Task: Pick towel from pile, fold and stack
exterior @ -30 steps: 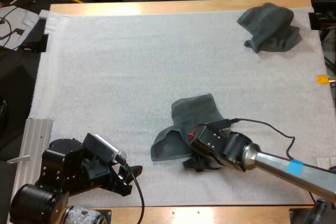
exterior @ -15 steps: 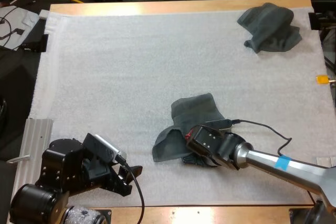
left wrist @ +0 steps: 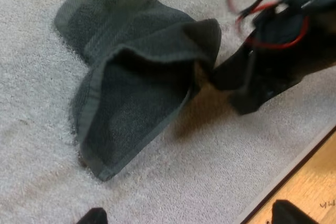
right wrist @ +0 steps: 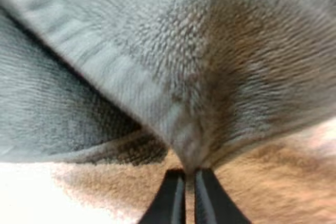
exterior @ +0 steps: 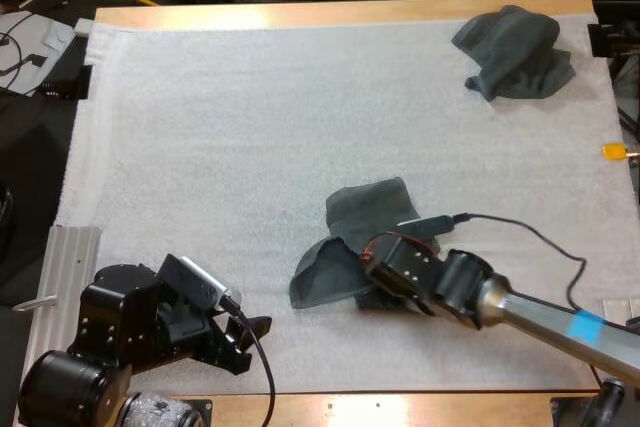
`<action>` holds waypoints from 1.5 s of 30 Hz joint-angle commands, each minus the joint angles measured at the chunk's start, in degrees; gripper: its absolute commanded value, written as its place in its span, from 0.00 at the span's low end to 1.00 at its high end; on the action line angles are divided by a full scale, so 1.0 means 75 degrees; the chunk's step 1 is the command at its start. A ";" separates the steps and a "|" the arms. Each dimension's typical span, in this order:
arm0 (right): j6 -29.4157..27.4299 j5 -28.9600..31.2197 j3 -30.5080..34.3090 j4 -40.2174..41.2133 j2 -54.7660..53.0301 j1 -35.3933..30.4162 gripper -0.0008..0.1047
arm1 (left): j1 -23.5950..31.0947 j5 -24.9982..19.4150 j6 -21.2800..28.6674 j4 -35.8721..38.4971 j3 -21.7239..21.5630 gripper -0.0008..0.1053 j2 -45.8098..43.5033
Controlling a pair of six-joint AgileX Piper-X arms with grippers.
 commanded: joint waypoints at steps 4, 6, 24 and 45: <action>-0.0917 0.0751 -0.0549 0.1200 -0.1106 0.0029 0.01 | -0.0041 0.0094 0.0022 -0.0061 -0.0025 0.58 0.0015; -0.1114 0.1006 -0.0762 0.1394 -0.1319 0.0026 0.01 | -0.0051 0.0101 0.0021 -0.0081 -0.0019 0.58 -0.0004; -0.1309 0.0340 -0.0910 0.1595 -0.1190 -0.0050 0.37 | -0.0061 0.0078 0.0020 -0.0045 -0.0040 0.58 0.0031; -0.0731 -0.0341 0.0053 -0.0078 0.0097 -0.0076 0.51 | -0.0052 0.0111 -0.0017 0.0003 -0.0029 0.58 0.0068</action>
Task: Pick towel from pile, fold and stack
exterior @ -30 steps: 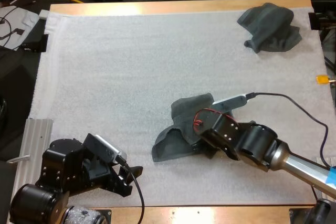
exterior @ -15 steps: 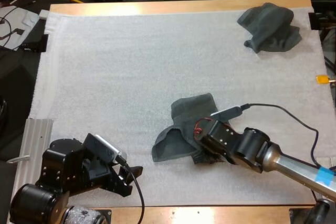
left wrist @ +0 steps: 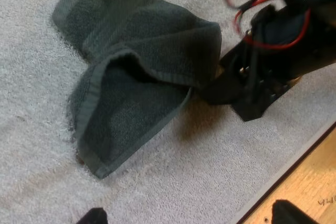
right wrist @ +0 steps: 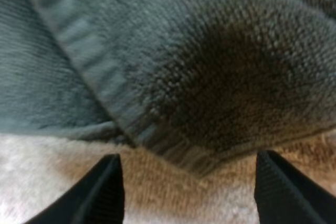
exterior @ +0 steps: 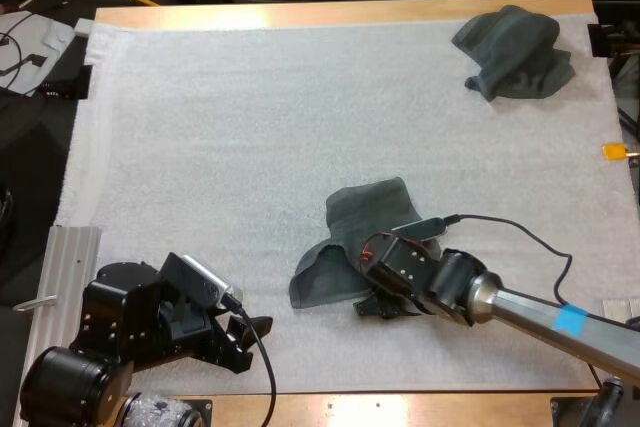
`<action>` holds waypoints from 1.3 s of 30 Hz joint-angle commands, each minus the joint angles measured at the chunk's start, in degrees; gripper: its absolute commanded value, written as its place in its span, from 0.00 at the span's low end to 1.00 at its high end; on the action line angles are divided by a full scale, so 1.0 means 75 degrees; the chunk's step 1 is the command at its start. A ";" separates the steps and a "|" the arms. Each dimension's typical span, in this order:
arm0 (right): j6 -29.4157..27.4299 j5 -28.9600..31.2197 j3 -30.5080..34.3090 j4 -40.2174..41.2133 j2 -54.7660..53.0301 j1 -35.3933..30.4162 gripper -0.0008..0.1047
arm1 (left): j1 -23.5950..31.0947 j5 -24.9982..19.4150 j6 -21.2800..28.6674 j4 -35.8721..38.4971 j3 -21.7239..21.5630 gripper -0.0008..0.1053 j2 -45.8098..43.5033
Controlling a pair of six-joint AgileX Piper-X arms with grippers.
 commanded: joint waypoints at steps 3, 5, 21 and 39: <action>0.0284 0.0025 0.0073 -0.0281 0.0393 0.0009 0.51 | -0.0038 0.0088 -0.0018 0.0023 -0.0025 0.58 -0.0021; 0.0349 0.0077 0.0052 -0.0321 0.0496 0.0003 0.50 | -0.0028 0.0091 -0.0011 0.0017 -0.0030 0.58 -0.0037; 0.0492 0.0594 0.0010 -0.0485 0.0738 0.0016 0.01 | -0.0042 0.0100 -0.0019 -0.0022 -0.0030 0.58 0.0013; -0.0854 0.1611 -0.0476 0.2552 -0.1036 0.0168 0.01 | -0.0345 0.0174 0.0091 -0.0066 0.0052 0.58 0.0019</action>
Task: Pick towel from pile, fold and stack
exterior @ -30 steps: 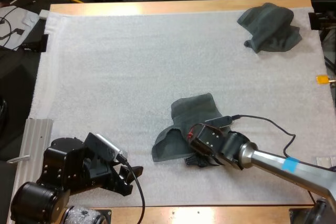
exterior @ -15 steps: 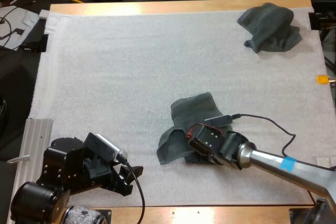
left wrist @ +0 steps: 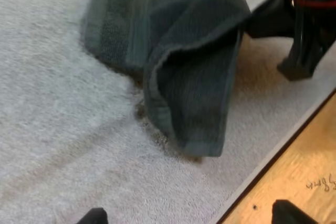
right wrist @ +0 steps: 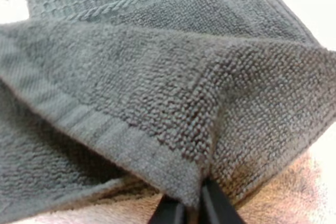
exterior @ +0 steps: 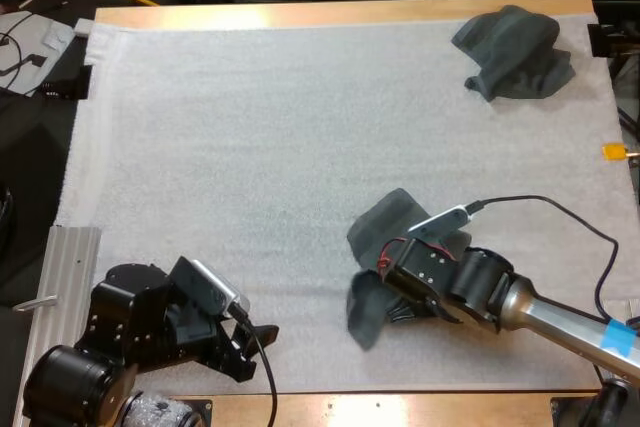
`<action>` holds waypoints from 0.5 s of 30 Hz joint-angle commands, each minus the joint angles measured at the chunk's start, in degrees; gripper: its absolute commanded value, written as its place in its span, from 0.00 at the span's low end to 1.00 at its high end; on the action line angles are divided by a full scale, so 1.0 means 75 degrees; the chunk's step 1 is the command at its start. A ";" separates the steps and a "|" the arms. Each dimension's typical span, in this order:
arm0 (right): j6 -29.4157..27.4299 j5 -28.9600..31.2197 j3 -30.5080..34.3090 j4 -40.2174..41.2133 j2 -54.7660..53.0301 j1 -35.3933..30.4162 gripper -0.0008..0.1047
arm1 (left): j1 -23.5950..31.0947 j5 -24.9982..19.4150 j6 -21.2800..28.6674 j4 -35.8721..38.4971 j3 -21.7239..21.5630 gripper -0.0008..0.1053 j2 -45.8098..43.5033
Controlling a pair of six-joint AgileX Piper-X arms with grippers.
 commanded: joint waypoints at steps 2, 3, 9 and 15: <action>-0.0025 0.0142 0.0389 0.0382 -0.0086 0.0025 0.01 | 0.0103 0.0067 0.0000 -0.0020 0.0023 0.58 0.0004; -0.0010 0.0064 0.0535 0.0447 -0.0145 0.0030 0.01 | 0.0108 0.0059 -0.0006 -0.0026 0.0021 0.58 0.0016; 0.0160 -0.0534 0.1004 0.0595 -0.0444 0.0087 0.10 | 0.0103 0.0082 0.0012 -0.0069 0.0011 0.58 0.0050; 0.0289 -0.0573 0.0908 0.0689 -0.0908 0.0090 0.59 | 0.0078 0.0081 0.0018 -0.0078 0.0016 0.58 0.0070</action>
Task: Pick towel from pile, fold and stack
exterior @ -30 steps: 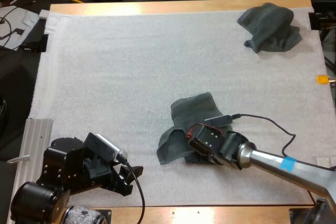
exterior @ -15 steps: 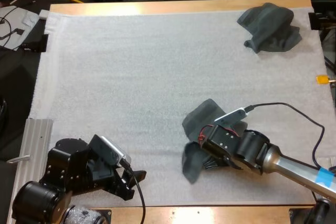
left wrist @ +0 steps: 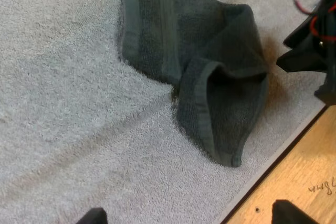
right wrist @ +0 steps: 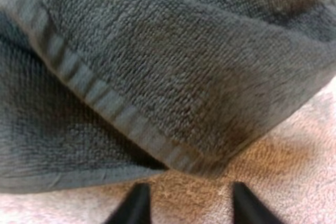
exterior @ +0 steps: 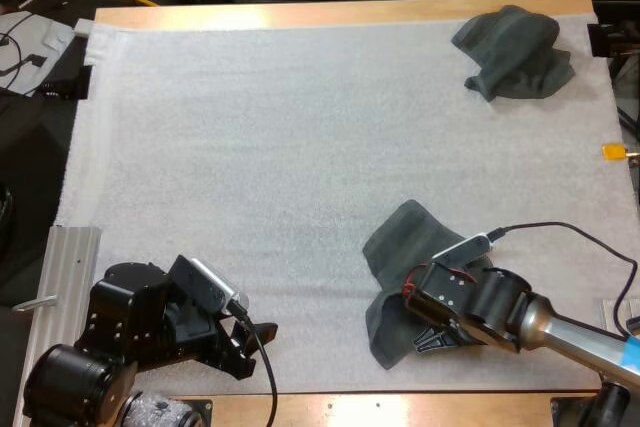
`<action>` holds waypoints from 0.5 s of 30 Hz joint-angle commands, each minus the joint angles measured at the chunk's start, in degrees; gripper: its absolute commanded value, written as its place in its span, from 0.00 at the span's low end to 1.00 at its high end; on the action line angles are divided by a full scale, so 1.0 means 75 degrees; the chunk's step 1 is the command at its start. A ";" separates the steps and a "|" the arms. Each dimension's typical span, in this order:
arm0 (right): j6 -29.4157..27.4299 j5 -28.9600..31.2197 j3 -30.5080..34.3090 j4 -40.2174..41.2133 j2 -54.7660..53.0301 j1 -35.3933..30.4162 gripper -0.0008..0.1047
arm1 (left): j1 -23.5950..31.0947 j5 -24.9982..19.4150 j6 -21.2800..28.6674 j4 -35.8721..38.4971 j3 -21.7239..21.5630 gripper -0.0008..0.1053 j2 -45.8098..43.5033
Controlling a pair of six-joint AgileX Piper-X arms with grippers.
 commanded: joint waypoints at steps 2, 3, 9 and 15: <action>0.0180 0.0173 -0.0158 0.0155 -0.0481 0.0017 0.64 | -0.0009 0.0074 0.0010 -0.0084 0.0021 0.58 0.0041; 0.0237 0.0275 -0.0180 0.0176 -0.0594 0.0017 0.64 | -0.0009 0.0077 0.0012 -0.0087 0.0025 0.58 0.0035; 0.0564 0.0631 -0.0276 0.0237 -0.1394 0.0002 0.60 | -0.0018 0.0084 0.0038 -0.0165 0.0053 0.58 0.0035; 0.0486 0.0223 -0.0179 -0.0442 -0.1238 -0.1465 0.54 | -0.0013 0.0070 0.0013 -0.0054 -0.0034 0.58 -0.0029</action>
